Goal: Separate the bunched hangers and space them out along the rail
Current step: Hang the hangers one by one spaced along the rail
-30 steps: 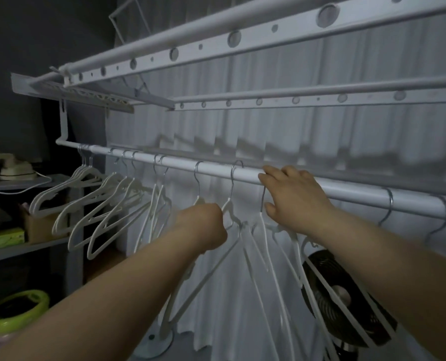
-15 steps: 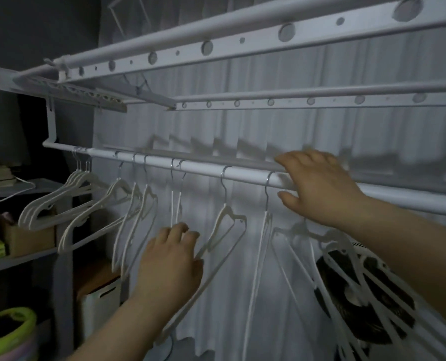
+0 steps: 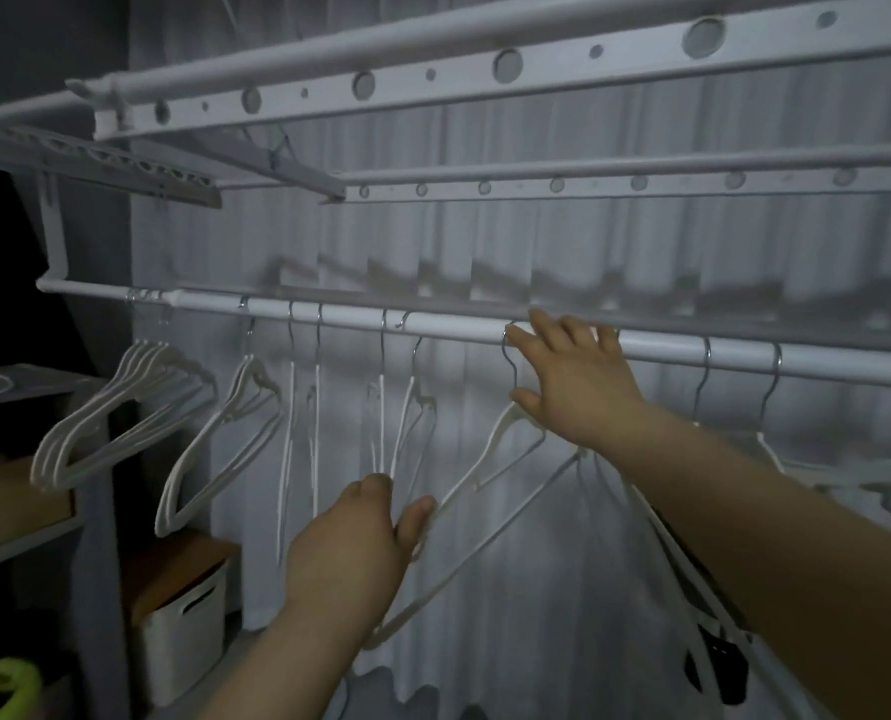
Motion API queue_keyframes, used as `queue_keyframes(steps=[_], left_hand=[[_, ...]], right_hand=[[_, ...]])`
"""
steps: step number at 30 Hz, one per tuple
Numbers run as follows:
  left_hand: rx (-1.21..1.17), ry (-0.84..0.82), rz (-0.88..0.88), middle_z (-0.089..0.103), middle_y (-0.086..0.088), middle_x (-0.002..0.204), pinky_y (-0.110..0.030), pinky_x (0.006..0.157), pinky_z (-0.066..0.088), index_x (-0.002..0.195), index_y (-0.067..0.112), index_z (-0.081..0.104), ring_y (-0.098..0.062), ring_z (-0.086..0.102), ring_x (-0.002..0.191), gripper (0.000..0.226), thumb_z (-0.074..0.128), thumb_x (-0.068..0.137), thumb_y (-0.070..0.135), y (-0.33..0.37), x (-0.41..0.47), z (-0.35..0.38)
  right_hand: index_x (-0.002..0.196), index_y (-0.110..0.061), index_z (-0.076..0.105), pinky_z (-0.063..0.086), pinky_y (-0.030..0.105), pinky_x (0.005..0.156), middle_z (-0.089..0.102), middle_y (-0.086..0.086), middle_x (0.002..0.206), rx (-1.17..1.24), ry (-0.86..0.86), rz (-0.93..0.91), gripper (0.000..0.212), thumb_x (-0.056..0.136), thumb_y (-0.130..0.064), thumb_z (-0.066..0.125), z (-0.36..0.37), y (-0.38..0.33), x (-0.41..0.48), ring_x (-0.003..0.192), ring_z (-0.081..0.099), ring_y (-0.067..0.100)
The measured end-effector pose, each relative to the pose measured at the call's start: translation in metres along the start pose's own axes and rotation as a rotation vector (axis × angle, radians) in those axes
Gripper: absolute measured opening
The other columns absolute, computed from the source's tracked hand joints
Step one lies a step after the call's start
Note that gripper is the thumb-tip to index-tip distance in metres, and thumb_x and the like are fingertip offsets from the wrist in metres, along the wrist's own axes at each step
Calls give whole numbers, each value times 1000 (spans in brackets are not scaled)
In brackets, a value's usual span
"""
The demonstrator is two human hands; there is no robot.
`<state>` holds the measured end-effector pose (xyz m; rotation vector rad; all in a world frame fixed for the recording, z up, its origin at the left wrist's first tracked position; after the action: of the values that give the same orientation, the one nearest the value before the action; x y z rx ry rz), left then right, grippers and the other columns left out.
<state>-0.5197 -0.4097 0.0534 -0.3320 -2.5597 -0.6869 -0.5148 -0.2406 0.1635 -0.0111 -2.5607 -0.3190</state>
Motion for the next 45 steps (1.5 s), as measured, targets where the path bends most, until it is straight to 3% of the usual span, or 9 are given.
queue_keyframes(steps=[6,9,13,16,20,31,35,40,45], left_hand=[[-112,-97,-41,65,-2,111,-22,70,39,132,19,41,-18,60,101,52,37,91,51,-29,14,12],[-50,-108,-11,60,4,82,-24,61,43,93,21,51,-11,55,69,17,43,92,37,-41,16,21],[-26,-68,-33,37,11,60,-19,48,29,64,29,30,-6,39,54,31,37,95,28,-60,18,19],[-67,-3,-8,48,8,66,-25,52,36,108,23,50,-14,46,65,17,41,94,28,-66,19,12],[6,58,63,40,11,66,-16,44,23,145,31,9,-8,40,58,60,41,94,28,-64,13,5],[183,15,86,58,2,119,-21,67,35,135,29,33,-16,60,102,42,41,94,30,-42,18,-11],[198,9,16,54,0,115,-27,68,42,94,20,50,-20,61,95,8,47,91,26,-42,20,-16],[359,130,176,72,-15,86,-36,47,50,44,9,63,-33,67,61,29,90,41,18,-23,22,-26],[217,213,37,63,-12,92,-28,63,32,81,3,60,-31,60,86,28,49,91,26,-3,46,-36]], right_hand=[[146,-25,11,2,51,115,6,2,157,-24,-34,74,66,91,-49,40,7,-7,14,143,7,27],[144,-21,17,3,50,115,15,4,154,-29,4,106,64,90,-46,43,9,-12,22,141,14,27],[140,-18,24,8,50,114,26,7,148,-44,59,146,61,89,-39,49,10,-13,26,136,23,27],[137,-15,29,10,48,113,32,8,144,-55,88,166,58,87,-34,52,10,-8,24,133,28,27],[131,-11,36,14,46,111,40,11,137,-50,129,161,52,85,-25,56,5,0,18,127,35,28],[131,-12,38,21,40,107,44,10,133,-37,102,80,50,85,-26,54,-1,20,10,123,39,29],[129,-11,41,23,39,102,47,11,130,-2,121,41,49,84,-24,56,-3,24,9,120,41,30],[131,-12,40,23,38,101,46,10,133,10,144,-14,51,85,-25,56,-2,26,6,121,41,29],[135,-13,37,23,38,103,44,9,136,21,143,-69,53,86,-25,54,-4,24,5,124,40,28]])
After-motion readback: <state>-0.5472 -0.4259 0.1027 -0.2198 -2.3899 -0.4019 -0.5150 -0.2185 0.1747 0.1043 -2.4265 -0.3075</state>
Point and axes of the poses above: each hand's wrist, its own x-axis towards the middle knuckle, its own z-axis out of the palm, y = z × x, the point moved 7 cm from there along x, towards the middle knuckle
